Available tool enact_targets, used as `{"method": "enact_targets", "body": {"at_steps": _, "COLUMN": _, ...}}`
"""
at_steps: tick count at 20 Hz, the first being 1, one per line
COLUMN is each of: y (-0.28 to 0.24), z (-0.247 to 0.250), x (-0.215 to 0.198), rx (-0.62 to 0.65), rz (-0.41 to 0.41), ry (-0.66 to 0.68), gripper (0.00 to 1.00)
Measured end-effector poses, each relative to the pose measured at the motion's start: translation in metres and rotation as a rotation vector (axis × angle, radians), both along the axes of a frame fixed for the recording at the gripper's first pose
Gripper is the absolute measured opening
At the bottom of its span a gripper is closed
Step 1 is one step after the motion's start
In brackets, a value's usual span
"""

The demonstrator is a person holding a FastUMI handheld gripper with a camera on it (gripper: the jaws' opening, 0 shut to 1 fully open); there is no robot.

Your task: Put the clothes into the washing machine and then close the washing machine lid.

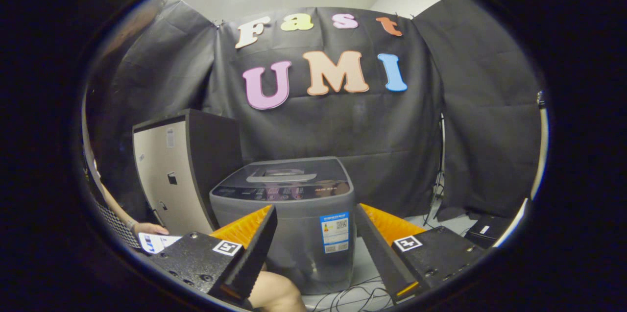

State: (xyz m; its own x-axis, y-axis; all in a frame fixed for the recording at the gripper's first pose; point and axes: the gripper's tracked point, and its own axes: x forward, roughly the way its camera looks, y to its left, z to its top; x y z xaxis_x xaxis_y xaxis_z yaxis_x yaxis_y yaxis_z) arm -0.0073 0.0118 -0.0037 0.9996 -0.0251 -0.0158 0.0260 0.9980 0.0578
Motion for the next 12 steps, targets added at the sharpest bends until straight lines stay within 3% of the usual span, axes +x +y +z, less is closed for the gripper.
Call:
{"method": "enact_targets", "body": {"at_steps": 5, "y": 0.0023, "z": -0.0003, "x": -0.0004, "rx": -0.02, "rz": 0.028, "ry": 0.001, "gripper": 0.97}}
{"method": "enact_targets", "body": {"at_steps": 12, "y": -0.0019, "z": -0.001, "x": -0.0006, "rx": 0.048, "rz": 0.05, "ry": -0.006, "gripper": 0.97}}
